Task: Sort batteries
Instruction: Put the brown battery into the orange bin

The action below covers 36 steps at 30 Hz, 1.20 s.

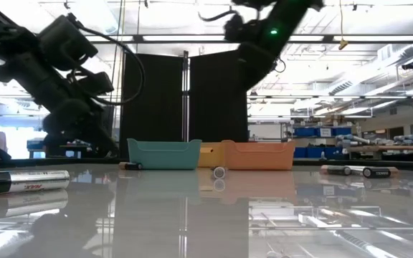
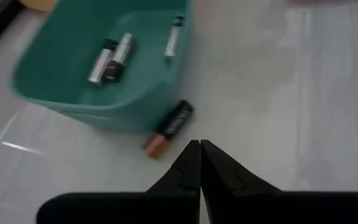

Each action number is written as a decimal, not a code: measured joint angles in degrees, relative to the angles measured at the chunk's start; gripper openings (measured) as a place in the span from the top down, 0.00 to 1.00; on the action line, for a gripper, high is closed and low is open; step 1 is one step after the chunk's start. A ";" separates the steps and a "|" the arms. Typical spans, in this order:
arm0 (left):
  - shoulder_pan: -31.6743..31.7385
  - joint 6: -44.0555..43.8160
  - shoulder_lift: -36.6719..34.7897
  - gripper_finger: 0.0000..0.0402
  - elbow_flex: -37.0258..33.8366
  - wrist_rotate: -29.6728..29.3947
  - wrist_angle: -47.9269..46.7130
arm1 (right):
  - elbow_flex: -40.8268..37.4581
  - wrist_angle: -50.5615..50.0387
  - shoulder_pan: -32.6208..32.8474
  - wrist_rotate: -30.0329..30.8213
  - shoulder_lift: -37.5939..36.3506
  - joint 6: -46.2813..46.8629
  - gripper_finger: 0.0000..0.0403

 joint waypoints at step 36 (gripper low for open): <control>16.09 13.26 14.93 0.57 -2.51 15.60 18.31 | -12.75 9.11 3.26 0.07 -9.95 2.48 0.97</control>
